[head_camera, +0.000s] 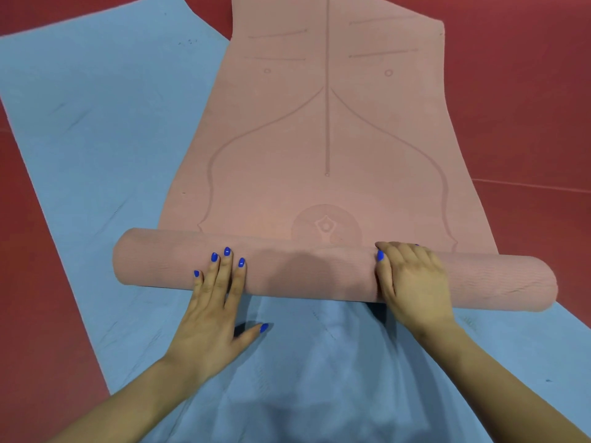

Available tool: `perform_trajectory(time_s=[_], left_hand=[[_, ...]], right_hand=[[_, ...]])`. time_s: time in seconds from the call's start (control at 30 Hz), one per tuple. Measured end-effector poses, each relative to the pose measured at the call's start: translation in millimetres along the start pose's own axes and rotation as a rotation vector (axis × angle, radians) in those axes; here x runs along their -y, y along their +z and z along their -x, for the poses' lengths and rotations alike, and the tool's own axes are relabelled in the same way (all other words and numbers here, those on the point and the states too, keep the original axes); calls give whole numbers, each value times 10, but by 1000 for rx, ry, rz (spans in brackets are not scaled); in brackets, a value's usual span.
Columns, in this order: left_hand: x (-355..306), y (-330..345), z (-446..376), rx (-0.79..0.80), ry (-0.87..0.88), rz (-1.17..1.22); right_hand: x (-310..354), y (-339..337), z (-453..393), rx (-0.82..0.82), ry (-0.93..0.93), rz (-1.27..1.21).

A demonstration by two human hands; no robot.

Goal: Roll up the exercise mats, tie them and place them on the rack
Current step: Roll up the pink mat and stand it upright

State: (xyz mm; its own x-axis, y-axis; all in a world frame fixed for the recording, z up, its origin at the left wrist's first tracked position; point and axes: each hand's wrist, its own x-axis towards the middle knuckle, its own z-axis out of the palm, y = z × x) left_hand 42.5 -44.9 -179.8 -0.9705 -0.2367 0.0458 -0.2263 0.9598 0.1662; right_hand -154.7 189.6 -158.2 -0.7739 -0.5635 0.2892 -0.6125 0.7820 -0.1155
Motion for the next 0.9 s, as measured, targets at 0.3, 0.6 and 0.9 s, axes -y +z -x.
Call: perform_trajectory(time_s=[0.3,0.6,0.9], left_hand=[[-6,-112,-469,31,-63,-39],[80,-310,-1095,204,-105,-101],[10,-403,-1311,246,36,-395]], right_hand=[[-7,31,254,75,-111,54],[-80,57,-266,233,-111,204],[-161,-44,-890,555,-87,191]])
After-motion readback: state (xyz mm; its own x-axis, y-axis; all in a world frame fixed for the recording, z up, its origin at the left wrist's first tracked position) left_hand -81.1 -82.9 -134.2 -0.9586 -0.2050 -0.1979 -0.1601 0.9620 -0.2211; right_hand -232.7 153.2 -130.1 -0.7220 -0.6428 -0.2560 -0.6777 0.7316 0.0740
